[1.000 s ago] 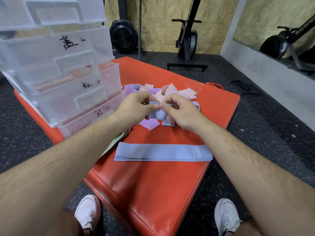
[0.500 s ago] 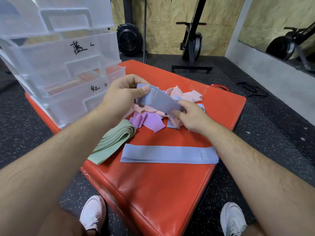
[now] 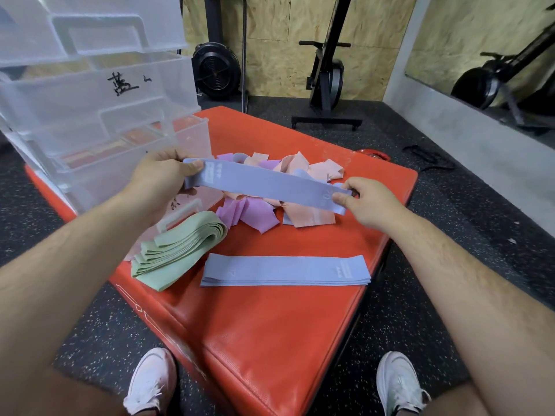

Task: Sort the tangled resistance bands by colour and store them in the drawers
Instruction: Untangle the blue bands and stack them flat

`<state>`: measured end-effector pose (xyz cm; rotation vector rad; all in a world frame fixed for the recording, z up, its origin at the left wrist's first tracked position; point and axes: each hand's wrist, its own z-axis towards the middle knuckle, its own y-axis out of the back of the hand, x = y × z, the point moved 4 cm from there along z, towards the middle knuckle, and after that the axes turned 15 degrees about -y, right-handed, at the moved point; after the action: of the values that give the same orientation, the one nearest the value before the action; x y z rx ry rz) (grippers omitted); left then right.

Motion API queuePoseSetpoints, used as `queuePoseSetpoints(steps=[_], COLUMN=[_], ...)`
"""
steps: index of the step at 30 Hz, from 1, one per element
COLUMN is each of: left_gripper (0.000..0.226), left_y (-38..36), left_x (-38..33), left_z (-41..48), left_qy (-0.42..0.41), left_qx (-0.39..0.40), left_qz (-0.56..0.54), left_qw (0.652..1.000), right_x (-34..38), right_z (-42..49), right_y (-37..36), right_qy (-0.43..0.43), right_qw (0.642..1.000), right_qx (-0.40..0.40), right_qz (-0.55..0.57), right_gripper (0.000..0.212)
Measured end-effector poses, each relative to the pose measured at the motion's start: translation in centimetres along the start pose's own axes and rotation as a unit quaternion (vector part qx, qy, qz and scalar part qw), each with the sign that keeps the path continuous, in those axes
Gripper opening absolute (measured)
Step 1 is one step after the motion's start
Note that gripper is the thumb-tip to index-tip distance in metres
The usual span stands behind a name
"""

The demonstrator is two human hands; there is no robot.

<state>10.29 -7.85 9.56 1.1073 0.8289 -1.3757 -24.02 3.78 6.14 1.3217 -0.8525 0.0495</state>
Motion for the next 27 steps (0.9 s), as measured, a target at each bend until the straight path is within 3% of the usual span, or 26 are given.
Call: queuePoseSetpoints(steps=[8, 13, 17, 23, 27], left_gripper=[0.006, 0.018, 0.009, 0.021, 0.022], left_y=[0.4, 0.6, -0.3, -1.4, -2.3], left_x=[1.8, 2.7, 2.8, 4.4, 4.9], left_z=[-0.9, -2.1, -4.0, -6.7, -8.3], left_qy=[0.035, 0.026, -0.017, -0.11, -0.215], left_qx=[0.105, 0.14, 0.172, 0.239, 0.276], left_qz=[0.111, 0.182, 0.24, 0.363, 0.365], left_qw=[0.988, 0.973, 0.955, 0.894, 0.863], right_x=[-2.0, -3.0, -3.6, -4.6, -5.1], right_z=[-1.0, -2.8, -4.4, -6.0, -6.2], right_y=[2.0, 2.8, 2.7, 1.0, -0.1], right_qy=[-0.047, -0.079, -0.091, -0.085, -0.078], right_qw=[0.995, 0.985, 0.981, 0.974, 0.973], right_qx=[0.074, 0.131, 0.17, 0.206, 0.208], right_qz=[0.041, 0.073, 0.026, -0.033, -0.067], right_gripper=[0.007, 0.009, 0.006, 0.01, 0.008])
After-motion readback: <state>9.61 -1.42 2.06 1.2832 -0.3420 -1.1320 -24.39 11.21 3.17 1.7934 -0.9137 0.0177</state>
